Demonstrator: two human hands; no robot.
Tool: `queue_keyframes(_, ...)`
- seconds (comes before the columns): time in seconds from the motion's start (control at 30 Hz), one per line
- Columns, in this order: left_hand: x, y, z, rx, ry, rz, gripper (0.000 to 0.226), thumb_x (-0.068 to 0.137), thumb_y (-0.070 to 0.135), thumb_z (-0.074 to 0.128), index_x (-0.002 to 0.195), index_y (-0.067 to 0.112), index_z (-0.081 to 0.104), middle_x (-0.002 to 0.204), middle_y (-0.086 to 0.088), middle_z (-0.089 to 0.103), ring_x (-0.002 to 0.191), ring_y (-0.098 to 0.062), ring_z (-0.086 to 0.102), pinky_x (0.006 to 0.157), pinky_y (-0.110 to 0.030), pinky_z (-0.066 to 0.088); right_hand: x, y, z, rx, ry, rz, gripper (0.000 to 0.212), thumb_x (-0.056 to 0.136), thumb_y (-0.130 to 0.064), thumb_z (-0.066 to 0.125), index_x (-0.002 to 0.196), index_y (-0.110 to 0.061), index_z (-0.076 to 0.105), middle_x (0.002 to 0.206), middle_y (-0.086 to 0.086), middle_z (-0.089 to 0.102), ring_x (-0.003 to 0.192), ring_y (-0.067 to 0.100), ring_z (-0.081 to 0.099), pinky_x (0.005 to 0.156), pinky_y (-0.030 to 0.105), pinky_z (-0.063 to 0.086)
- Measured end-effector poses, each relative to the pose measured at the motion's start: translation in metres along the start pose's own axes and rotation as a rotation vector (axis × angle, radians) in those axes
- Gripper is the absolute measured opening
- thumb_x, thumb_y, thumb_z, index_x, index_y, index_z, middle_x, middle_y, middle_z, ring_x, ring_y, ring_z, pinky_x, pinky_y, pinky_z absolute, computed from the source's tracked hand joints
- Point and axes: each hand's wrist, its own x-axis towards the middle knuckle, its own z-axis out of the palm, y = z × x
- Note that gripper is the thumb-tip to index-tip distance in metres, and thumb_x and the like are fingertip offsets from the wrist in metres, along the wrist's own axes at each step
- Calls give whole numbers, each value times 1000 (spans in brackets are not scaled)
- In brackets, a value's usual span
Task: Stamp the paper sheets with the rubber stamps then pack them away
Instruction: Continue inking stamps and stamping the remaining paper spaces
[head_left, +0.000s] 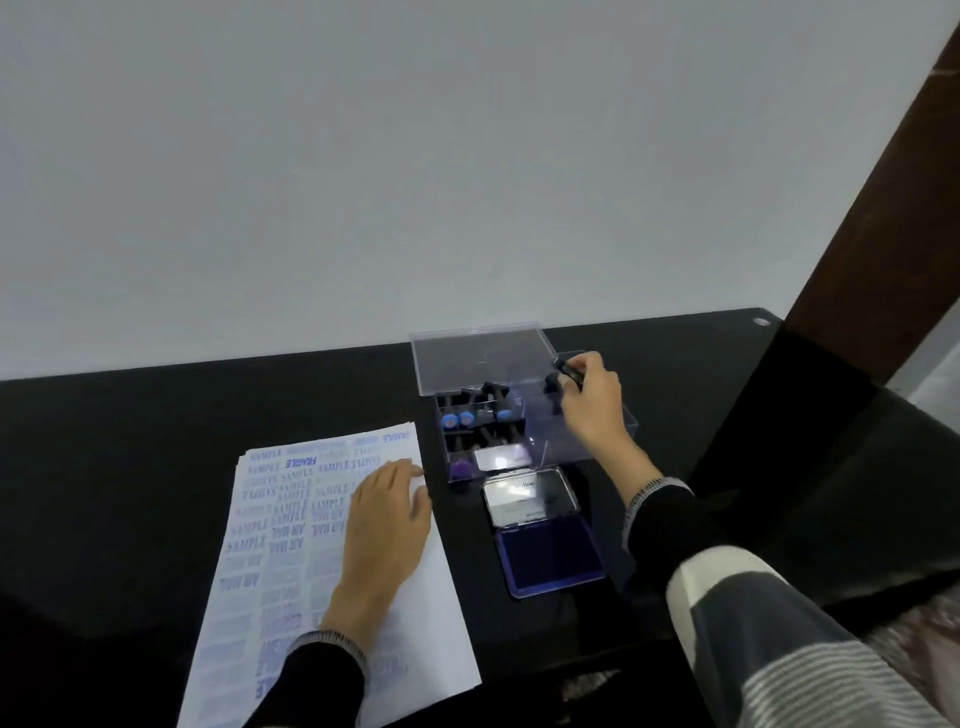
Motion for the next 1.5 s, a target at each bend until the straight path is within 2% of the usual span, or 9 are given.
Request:
queue_keyframes(0.17, 0, 1, 1, 7, 7, 1, 23, 95, 19, 52, 118, 18, 59, 124, 5, 57, 117, -13, 49, 105, -28, 32, 40, 5, 13, -269, -129, -54, 21, 89, -9, 57, 107, -17, 61, 112, 10, 62, 110, 30, 47, 93, 39, 42)
queue_keyframes(0.3, -1, -1, 2, 0, 24, 18, 21, 94, 18, 54, 114, 17, 60, 118, 6, 58, 113, -13, 50, 100, -26, 32, 56, 1, 21, -210, -189, -17, 25, 80, 0, 58, 98, -17, 60, 109, 11, 65, 106, 30, 56, 92, 38, 48)
queue_keyframes(0.4, 0, -1, 3, 3, 29, 24, 20, 93, 17, 55, 112, 17, 60, 117, 6, 59, 111, -14, 52, 99, -28, 36, 65, -3, 23, -180, -249, -8, 24, 79, 6, 60, 99, -8, 64, 106, 12, 64, 103, 27, 58, 84, 27, 45)
queue_keyframes(0.53, 0, -2, 3, 17, 26, 22, 21, 93, 18, 55, 112, 17, 61, 117, 5, 60, 111, -13, 52, 99, -25, 33, 73, -5, 24, -254, -350, 24, 27, 78, -15, 77, 101, -6, 67, 97, 8, 65, 86, 17, 58, 77, 24, 44)
queue_keyframes(0.63, 0, -2, 3, 29, 19, 24, 21, 93, 19, 54, 113, 17, 61, 117, 5, 60, 111, -13, 51, 97, -22, 30, 75, -5, 25, -309, -365, 58, 23, 78, -7, 75, 99, -5, 68, 103, 14, 67, 86, 21, 60, 80, 27, 49)
queue_keyframes(0.9, 0, -3, 3, 29, 8, 13, 22, 93, 21, 53, 114, 19, 60, 119, 6, 59, 113, -13, 51, 99, -22, 29, 79, -4, 28, -374, -348, 135, 36, 71, -25, 82, 89, -1, 63, 87, 16, 64, 86, 27, 62, 70, 30, 49)
queue_keyframes(1.13, -1, -2, 2, 18, 3, 11, 22, 94, 22, 52, 115, 20, 59, 121, 8, 58, 115, -11, 49, 101, -21, 27, 72, -5, 39, -489, -320, 164, 58, 71, -28, 82, 114, -1, 53, 115, 19, 57, 103, 37, 60, 86, 45, 53)
queue_keyframes(1.33, -1, -2, 3, 18, 11, 9, 22, 94, 22, 52, 114, 21, 58, 120, 9, 57, 114, -9, 47, 98, -17, 23, 80, 0, 28, -423, -111, 190, 28, 79, -10, 71, 102, 0, 60, 113, 21, 60, 102, 37, 60, 79, 37, 50)
queue_keyframes(1.5, -1, -3, 3, 20, 14, 14, 21, 94, 22, 52, 114, 21, 58, 118, 9, 57, 112, -10, 48, 97, -18, 25, 79, 3, 30, -596, -156, 223, 44, 83, -18, 70, 119, -2, 51, 126, 20, 51, 121, 36, 42, 83, 40, 45)
